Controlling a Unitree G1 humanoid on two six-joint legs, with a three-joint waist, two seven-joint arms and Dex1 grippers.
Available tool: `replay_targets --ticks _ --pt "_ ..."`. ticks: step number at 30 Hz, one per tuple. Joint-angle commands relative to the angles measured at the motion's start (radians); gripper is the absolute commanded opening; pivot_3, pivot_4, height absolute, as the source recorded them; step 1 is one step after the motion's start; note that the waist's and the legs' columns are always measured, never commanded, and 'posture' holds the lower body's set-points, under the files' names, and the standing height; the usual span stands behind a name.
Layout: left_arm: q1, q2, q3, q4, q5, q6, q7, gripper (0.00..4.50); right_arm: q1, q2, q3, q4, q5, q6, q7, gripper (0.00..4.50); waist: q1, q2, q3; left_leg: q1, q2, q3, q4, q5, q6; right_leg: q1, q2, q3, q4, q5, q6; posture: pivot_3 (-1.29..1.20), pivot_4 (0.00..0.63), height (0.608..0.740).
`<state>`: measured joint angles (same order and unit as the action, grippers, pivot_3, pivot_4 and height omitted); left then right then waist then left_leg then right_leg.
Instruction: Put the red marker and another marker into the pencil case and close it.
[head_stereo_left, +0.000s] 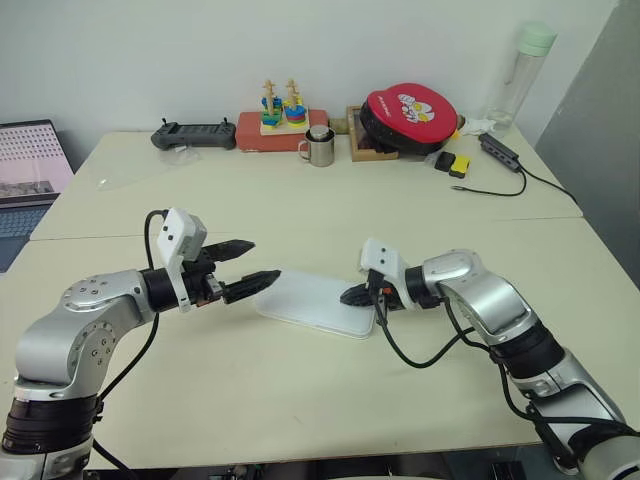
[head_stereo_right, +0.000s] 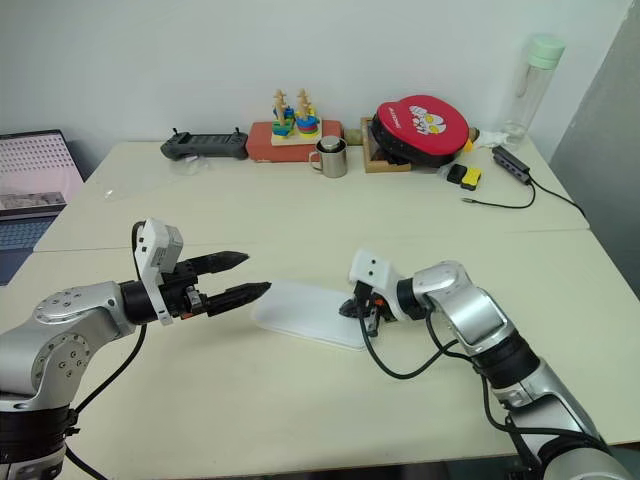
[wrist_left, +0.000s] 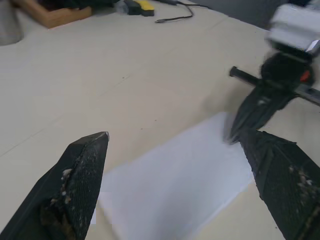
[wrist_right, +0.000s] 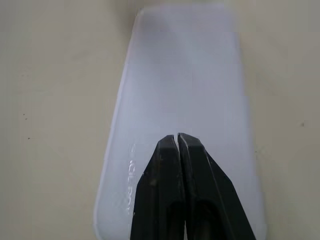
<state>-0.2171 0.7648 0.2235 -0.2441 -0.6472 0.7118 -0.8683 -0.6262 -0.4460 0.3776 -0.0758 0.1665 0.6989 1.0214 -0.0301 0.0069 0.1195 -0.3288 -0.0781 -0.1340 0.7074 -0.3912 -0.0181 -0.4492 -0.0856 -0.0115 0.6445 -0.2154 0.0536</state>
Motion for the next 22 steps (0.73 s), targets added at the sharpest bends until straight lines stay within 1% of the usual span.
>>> replay_targets --ticks 1,2,4,5,7,8,10,12,14,16,17,18,22 --pt "-0.019 -0.020 0.026 0.067 0.064 -0.060 0.070 4.50 0.024 -0.034 -0.197 -0.057 0.068 0.030 -0.073 0.51 0.002 0.000 0.001 0.000 0.000 0.000 0.000 0.000 0.000 0.000 0.000 0.000 0.000 0.000 0.000 0.00 0.150 0.740" --pt "-0.019 -0.025 0.030 0.090 0.081 -0.076 0.088 4.50 0.038 -0.043 -0.248 -0.062 0.079 0.035 -0.100 0.88 0.004 -0.001 0.001 0.000 0.000 -0.001 0.000 0.000 0.000 0.000 0.000 0.000 0.000 0.000 0.000 0.00 0.150 0.740" --pt "-0.014 -0.031 0.040 0.130 0.111 -0.108 0.115 4.50 0.067 -0.058 -0.338 -0.075 0.098 0.046 -0.150 1.25 0.008 -0.001 0.001 0.000 0.000 -0.001 -0.001 0.000 0.000 0.000 0.000 -0.001 -0.001 0.000 0.000 0.00 0.150 0.740" --pt "-0.012 -0.037 0.047 0.148 0.124 -0.124 0.132 4.50 0.083 -0.065 -0.369 -0.078 0.095 0.041 -0.178 1.64 0.009 -0.001 0.002 0.000 0.000 -0.001 -0.001 0.000 0.000 0.000 0.000 -0.001 -0.001 0.000 0.000 0.00 0.150 0.740" --pt "-0.009 -0.050 0.063 0.176 0.136 -0.150 0.155 4.50 0.128 -0.084 -0.412 -0.092 0.092 0.033 -0.216 1.98 0.007 -0.001 0.002 0.000 0.000 -0.001 -0.001 0.000 0.000 0.000 0.000 -0.001 -0.001 0.000 0.000 0.00 0.150 0.740" --pt "-0.010 -0.059 0.074 0.193 0.147 -0.169 0.173 4.50 0.149 -0.084 -0.440 -0.098 0.095 0.033 -0.242 2.30 0.007 -0.002 0.002 0.000 0.000 0.000 -0.002 0.000 0.000 0.000 0.000 0.000 -0.001 0.000 0.000 0.00 0.150 0.740" --pt "-0.015 -0.074 0.091 0.225 0.161 -0.197 0.203 4.50 0.175 -0.070 -0.500 -0.100 0.114 0.040 -0.298 2.74 0.007 -0.002 0.002 0.000 0.000 0.000 -0.002 0.000 0.000 0.000 0.000 0.000 -0.001 0.000 0.000 0.00 0.150 0.740" --pt "-0.026 -0.095 0.122 0.266 0.179 -0.245 0.251 4.50 0.203 -0.054 -0.572 -0.104 0.135 0.038 -0.354 3.31 0.007 -0.002 0.002 0.000 0.000 0.000 -0.002 0.000 0.000 -0.001 0.000 0.000 -0.001 0.000 0.000 0.00 0.150 0.740" --pt "-0.032 -0.112 0.144 0.294 0.195 -0.278 0.294 4.50 0.221 -0.033 -0.633 -0.105 0.138 0.021 -0.421 3.79 0.007 -0.002 0.002 0.000 0.000 0.001 -0.002 0.000 0.000 -0.001 0.000 0.000 -0.001 0.000 0.000 0.00 0.150 0.740" --pt "-0.029 -0.127 0.153 0.298 0.196 -0.288 0.317 4.50 0.240 -0.017 -0.664 -0.101 0.135 -0.005 -0.471 4.34 0.007 -0.002 0.002 0.000 0.000 0.001 -0.002 0.000 0.000 -0.001 0.000 0.000 0.000 0.000 0.000 0.00 0.150 0.740" --pt "-0.026 -0.133 0.153 0.297 0.195 -0.291 0.324 4.50 0.249 -0.011 -0.672 -0.099 0.136 -0.016 -0.488 4.34 0.006 -0.002 0.002 0.000 0.000 0.001 -0.002 0.000 0.000 -0.001 0.000 0.000 -0.001 0.000 0.000 0.00 0.150 0.740" --pt "-0.020 -0.139 0.152 0.295 0.197 -0.295 0.327 4.50 0.258 -0.001 -0.680 -0.095 0.139 -0.020 -0.505 4.44 0.006 -0.002 0.002 0.000 0.000 0.001 -0.002 0.000 0.000 -0.001 0.000 0.000 -0.001 0.000 0.000 0.00 0.150 0.740" --pt "-0.012 -0.148 0.148 0.290 0.209 -0.312 0.339 4.50 0.290 0.009 -0.652 -0.108 0.138 -0.044 -0.520 4.44 0.004 -0.002 0.002 0.000 0.000 0.001 -0.002 0.000 0.000 -0.001 0.000 0.001 -0.001 0.000 0.000 0.00 0.150 0.740"
